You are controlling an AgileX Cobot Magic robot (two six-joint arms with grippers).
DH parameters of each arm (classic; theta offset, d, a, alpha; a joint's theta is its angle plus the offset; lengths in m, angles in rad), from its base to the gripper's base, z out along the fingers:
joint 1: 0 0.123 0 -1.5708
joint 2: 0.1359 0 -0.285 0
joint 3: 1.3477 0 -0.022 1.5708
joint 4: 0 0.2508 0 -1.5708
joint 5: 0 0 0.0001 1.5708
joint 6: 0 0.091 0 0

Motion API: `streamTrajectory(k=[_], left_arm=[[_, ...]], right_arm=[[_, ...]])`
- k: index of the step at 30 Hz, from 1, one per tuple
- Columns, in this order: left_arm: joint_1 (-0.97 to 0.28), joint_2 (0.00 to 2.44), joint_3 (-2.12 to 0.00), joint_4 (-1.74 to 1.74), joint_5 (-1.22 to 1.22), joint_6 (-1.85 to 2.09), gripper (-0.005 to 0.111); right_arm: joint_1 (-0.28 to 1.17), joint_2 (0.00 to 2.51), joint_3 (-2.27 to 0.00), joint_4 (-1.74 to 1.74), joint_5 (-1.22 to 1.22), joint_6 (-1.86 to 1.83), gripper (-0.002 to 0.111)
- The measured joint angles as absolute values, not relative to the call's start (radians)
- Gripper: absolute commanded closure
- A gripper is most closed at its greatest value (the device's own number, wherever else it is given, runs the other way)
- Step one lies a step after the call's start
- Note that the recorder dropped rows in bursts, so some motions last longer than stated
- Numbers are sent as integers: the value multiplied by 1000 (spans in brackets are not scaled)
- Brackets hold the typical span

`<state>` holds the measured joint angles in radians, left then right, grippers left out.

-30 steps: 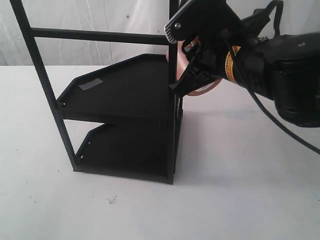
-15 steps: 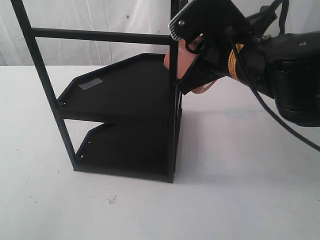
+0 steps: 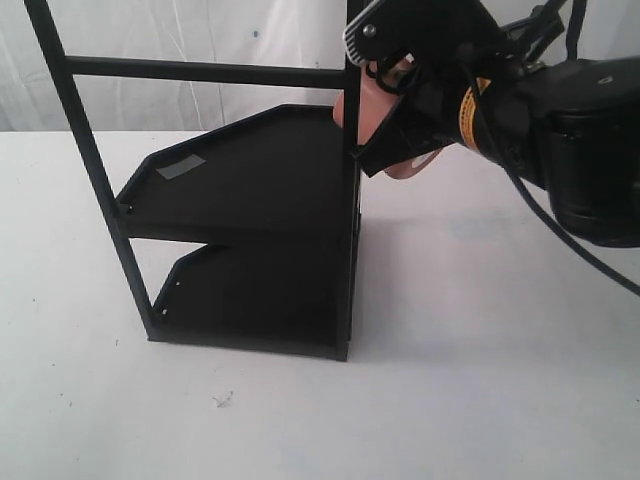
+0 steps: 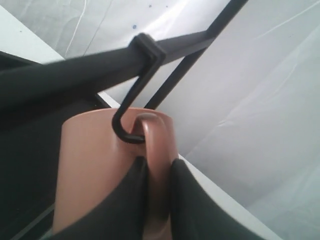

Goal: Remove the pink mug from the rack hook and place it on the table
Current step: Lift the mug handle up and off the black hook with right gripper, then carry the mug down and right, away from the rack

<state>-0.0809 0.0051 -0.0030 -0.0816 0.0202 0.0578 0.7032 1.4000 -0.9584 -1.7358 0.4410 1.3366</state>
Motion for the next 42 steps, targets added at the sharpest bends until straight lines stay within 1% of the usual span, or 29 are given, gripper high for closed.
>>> streamTrajectory(k=[12,19,21,24,26,29,31,37,42], left_arm=[[-81,5,-3,-82,20,58,107],[-81,5,-3,-82,20,58,107],[-81,5,-3,-82,20,58,107],[-81,5,-3,-82,20,58,107],[-81,5,-3,-82,20,58,107],[-81,5,-3,-82,20,58,107],[-81,5,-3,-82,20,58,107],[-81,5,-3,-82,20,58,107],[-81,5,-3,-82,20,58,107]], right_arm=[[703,1393,-973,-1733,510,1340,108],[699,1329,-975,-1675,564,1293,108],[699,1292,-930,-1655,587,1283,108],[699,1217,-810,-1672,608,1414,108],[699,1176,-727,-1703,623,1567,108],[699,1131,-560,-1717,713,1832,108],[699,1131,-506,-1717,731,1881,108],[699,1220,-478,-1724,790,1928,108],[699,1372,-528,-1724,879,2003,108]])
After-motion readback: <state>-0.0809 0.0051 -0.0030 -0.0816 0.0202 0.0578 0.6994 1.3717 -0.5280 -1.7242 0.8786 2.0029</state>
